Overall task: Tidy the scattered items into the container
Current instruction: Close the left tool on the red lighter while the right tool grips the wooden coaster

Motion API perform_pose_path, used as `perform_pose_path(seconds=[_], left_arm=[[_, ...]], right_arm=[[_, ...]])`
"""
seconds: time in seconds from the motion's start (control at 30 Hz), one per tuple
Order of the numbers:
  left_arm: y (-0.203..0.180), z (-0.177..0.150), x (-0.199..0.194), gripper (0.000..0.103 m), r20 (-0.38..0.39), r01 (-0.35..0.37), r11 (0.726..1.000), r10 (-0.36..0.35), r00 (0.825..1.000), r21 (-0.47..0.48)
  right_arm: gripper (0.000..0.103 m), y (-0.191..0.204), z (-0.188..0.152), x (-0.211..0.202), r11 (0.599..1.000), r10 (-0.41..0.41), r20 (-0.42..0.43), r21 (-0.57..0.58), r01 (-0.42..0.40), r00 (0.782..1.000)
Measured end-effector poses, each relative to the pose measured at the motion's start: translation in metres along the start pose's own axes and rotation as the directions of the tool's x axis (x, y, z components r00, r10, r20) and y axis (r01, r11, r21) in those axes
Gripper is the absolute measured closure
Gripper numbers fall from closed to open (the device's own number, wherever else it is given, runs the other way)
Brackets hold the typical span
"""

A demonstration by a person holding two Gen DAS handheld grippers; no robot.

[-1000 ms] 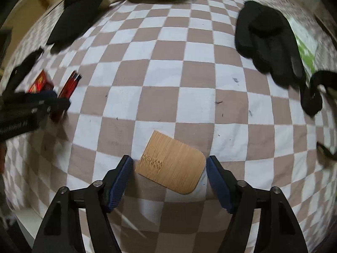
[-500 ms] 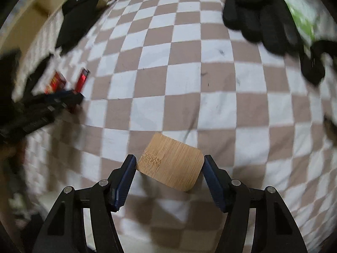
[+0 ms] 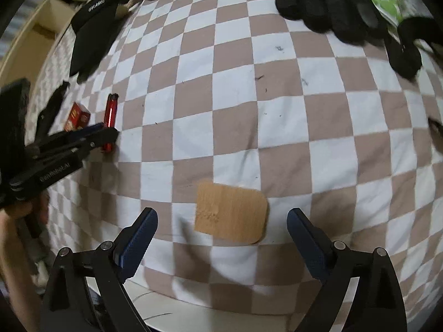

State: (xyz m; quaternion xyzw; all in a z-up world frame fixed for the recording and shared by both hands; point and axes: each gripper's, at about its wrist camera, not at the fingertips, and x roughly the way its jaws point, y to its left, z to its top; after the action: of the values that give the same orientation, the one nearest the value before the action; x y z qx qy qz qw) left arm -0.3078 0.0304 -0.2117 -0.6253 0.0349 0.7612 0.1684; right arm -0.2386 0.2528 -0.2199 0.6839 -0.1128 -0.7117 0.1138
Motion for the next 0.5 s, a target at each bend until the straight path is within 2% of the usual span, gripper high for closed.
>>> perform_pose_path(seconds=[0.1, 0.17, 0.23, 0.27, 0.4, 0.5], left_arm=[[0.002, 0.001, 0.001, 0.072, -0.008, 0.033, 0.999, -0.034, 0.999, -0.011], [0.002, 0.002, 0.002, 0.072, -0.009, 0.038, 0.999, -0.038, 0.999, -0.018], [0.004, 0.004, 0.003, 0.072, -0.009, 0.034, 0.999, -0.034, 0.999, -0.022], [0.003, 0.005, 0.001, 0.072, -0.01, 0.031, 0.999, -0.032, 0.999, -0.024], [-0.017, 0.001, 0.006, 0.07, -0.01, 0.031, 0.999, -0.032, 0.999, -0.033], [-0.006, 0.002, 0.001, 0.066, -0.004, 0.029, 0.999, -0.029, 1.0, -0.046]], right_arm=[[0.01, 0.008, -0.001, 0.001, 1.0, -0.013, 0.01, -0.021, 0.013, 1.0], [0.025, 0.017, 0.002, 0.002, 0.996, -0.043, 0.026, -0.074, 0.045, 0.999], [0.033, 0.024, 0.004, 0.005, 0.989, -0.073, 0.031, -0.124, 0.076, 0.997], [0.046, 0.026, 0.005, 0.007, 0.985, -0.089, 0.029, -0.149, 0.093, 0.996], [0.047, 0.038, 0.001, 0.011, 0.961, -0.161, 0.04, -0.221, 0.166, 0.986], [0.047, 0.045, -0.005, 0.014, 0.936, -0.221, 0.037, -0.273, 0.223, 0.975]])
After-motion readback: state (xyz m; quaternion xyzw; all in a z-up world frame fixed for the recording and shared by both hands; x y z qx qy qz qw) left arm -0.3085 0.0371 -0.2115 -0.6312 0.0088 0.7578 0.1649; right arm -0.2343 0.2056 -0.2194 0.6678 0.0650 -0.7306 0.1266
